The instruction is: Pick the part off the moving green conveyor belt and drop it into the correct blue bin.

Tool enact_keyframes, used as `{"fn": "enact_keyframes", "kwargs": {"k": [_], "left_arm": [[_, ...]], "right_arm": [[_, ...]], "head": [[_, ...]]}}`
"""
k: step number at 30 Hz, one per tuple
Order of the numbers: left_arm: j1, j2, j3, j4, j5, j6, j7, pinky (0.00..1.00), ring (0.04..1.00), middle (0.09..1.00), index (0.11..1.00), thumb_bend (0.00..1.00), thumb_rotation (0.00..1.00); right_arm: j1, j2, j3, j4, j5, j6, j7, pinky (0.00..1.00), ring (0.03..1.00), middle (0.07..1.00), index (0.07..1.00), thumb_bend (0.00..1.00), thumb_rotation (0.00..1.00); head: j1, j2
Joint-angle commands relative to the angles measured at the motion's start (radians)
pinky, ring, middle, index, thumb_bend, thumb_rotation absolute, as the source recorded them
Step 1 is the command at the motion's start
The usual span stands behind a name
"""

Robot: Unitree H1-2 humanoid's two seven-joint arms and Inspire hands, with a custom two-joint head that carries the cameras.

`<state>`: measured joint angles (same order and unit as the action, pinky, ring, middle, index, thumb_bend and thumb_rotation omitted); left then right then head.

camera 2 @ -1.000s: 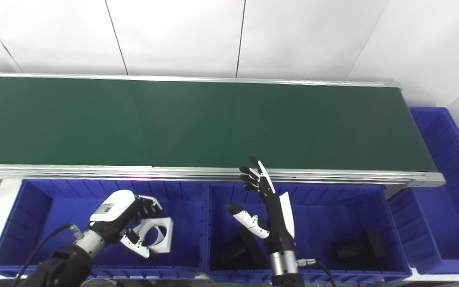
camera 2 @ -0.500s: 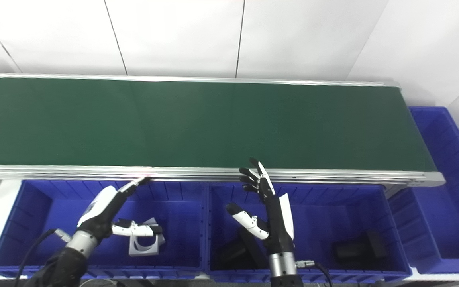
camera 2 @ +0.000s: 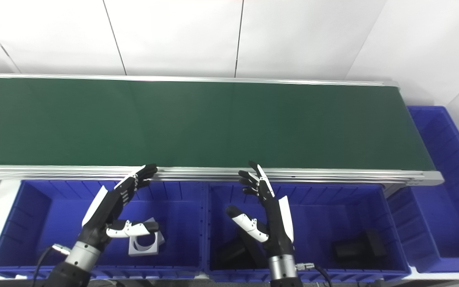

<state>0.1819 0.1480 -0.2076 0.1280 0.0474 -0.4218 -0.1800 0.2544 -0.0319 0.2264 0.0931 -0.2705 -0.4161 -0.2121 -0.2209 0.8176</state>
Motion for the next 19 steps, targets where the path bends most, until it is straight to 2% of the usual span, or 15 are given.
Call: {"fn": "enact_keyframes", "kwargs": {"k": [1,8,13,19], "left_arm": [[-0.011,-0.008,0.000,-0.014,-0.044,-0.048,-0.018,0.79,0.828,0.846,0.860,0.92,0.42],[-0.008,-0.033,0.028,0.012,-0.101,-0.048,-0.052,0.82,0.858,0.873,0.887,0.95,0.43],[-0.004,-0.060,0.057,0.036,-0.135,-0.048,-0.075,0.83,0.868,0.881,0.893,0.93,0.42],[-0.002,-0.085,0.088,0.056,-0.116,-0.048,-0.084,0.85,0.887,0.900,0.894,0.91,0.41]], "right_arm": [[-0.002,0.006,-0.003,-0.034,-0.005,-0.049,0.007,0.70,0.763,0.809,0.928,0.78,0.73],[-0.002,-0.004,0.008,-0.024,0.012,-0.051,0.026,0.73,0.799,0.836,0.944,0.77,0.71],[0.003,-0.009,0.007,-0.025,0.030,-0.046,0.057,0.76,0.823,0.852,0.957,0.78,0.70],[0.012,-0.021,0.004,-0.029,0.069,-0.048,0.095,0.85,0.878,0.898,0.972,0.85,0.67]], "head": [[-0.002,-0.007],[0.002,-0.016],[0.010,-0.030],[0.025,-0.039]]}}
